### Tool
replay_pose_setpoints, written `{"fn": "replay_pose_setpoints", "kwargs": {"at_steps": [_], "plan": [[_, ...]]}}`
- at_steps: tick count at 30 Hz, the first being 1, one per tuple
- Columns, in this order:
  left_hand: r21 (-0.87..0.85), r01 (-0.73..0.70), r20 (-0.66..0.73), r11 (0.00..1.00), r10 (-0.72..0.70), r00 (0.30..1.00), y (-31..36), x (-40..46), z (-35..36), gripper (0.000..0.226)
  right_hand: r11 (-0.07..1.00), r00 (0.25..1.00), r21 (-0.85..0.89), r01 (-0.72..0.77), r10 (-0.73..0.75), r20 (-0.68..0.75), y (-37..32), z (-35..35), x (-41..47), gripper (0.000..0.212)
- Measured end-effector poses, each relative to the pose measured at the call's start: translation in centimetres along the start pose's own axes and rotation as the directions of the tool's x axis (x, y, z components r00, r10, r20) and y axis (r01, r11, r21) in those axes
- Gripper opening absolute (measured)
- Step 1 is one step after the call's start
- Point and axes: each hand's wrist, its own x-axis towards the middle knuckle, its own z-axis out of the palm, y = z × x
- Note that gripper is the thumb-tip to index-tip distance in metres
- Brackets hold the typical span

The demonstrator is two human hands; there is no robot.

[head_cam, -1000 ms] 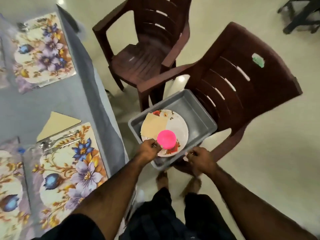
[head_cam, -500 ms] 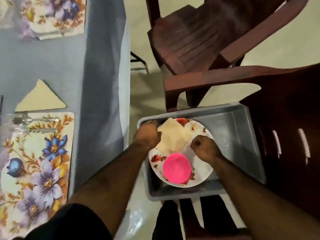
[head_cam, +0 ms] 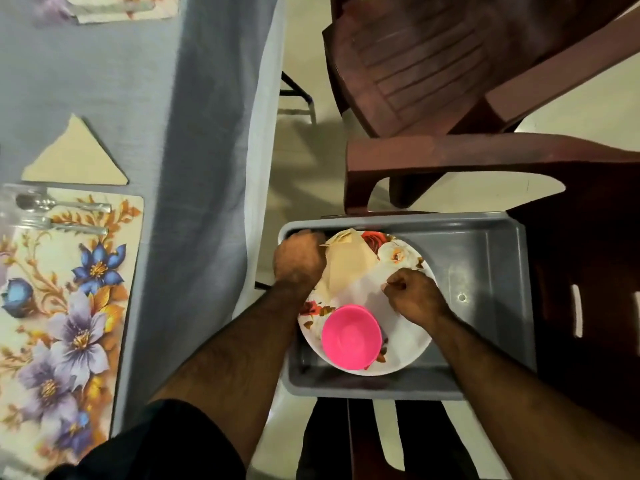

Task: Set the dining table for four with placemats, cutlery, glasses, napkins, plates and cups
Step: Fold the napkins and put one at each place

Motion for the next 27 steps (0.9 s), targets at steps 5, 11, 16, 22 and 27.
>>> {"fn": "replay_pose_setpoints", "kwargs": {"at_steps": [5, 11, 16, 22, 27], "plan": [[-0.378, 0.002, 0.106, 0.926, 0.041, 0.993, -0.5, -1.8, -2.8, 0.008, 0.989, 0.999, 0.144, -0.024, 0.030, -0.043, -2.1, -2.4, -1.9, 0.033], [-0.706, 0.118, 0.256, 0.698, 0.097, 0.962, 0.1, -3.5, -6.7, 0.043, 0.930, 0.971, 0.282, 0.238, -0.232, -0.056, -6.4, -5.6, -4.5, 0.075], [-0.794, 0.182, 0.295, 0.580, 0.106, 0.950, 0.4, -3.8, -8.5, 0.043, 0.926, 0.966, 0.304, 0.224, -0.251, 0.054, -8.0, -7.4, -5.0, 0.050], [-0.727, 0.226, 0.328, 0.649, 0.038, 0.944, -0.6, -4.4, -6.8, 0.044, 0.944, 0.988, 0.300, 0.140, -0.115, -0.102, -4.6, -8.7, -5.5, 0.020], [-0.427, 0.127, 0.379, 0.895, 0.050, 0.924, -0.7, -6.9, -6.4, 0.076, 0.981, 0.993, 0.185, 0.065, -0.045, -0.109, -2.6, -8.4, -8.0, 0.032]]}}
